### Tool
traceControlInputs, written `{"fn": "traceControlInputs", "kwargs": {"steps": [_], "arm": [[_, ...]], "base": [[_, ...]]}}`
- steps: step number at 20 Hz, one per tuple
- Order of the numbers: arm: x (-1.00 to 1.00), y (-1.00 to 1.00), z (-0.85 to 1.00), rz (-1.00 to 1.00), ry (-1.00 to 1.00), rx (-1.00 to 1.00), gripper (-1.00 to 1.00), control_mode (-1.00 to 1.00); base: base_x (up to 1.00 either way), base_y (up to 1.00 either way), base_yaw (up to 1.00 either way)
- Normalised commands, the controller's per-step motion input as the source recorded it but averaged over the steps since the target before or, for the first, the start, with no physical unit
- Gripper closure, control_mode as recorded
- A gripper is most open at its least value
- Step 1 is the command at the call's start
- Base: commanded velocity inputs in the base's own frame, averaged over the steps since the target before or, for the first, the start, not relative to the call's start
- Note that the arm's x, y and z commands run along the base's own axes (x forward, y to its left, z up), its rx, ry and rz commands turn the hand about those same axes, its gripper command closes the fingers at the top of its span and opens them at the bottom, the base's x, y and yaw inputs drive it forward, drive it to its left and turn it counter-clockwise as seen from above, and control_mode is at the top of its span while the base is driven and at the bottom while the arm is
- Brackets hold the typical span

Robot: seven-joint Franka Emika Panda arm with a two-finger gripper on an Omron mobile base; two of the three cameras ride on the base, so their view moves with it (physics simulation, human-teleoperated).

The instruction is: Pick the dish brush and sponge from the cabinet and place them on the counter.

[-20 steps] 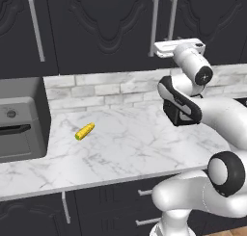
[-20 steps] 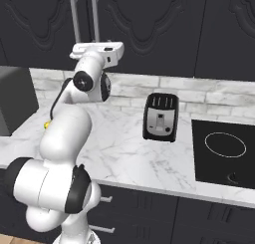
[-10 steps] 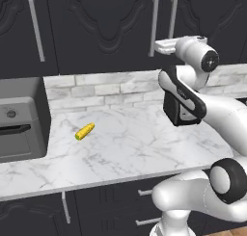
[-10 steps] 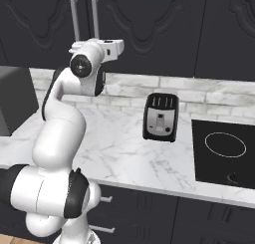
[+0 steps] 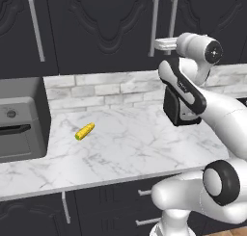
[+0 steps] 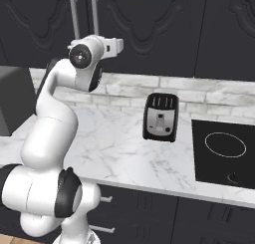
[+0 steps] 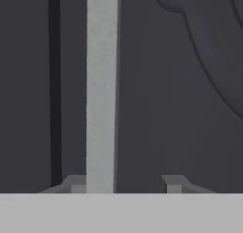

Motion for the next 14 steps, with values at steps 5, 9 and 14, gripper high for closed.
{"fn": "traceControlInputs", "kwargs": {"steps": [5,9,14], "arm": [[-0.01,0.0,0.0,0.03,0.06,0.07,1.0,-1.0],[-0.16,-0.04,0.0,0.01,0.0,0.05,1.0,-1.0],[-0.21,-0.17,0.0,0.0,0.0,0.05,1.0,-1.0]], "base": [[0.0,0.0,0.0],[0.0,0.0,0.0],[0.0,0.0,0.0]]}}
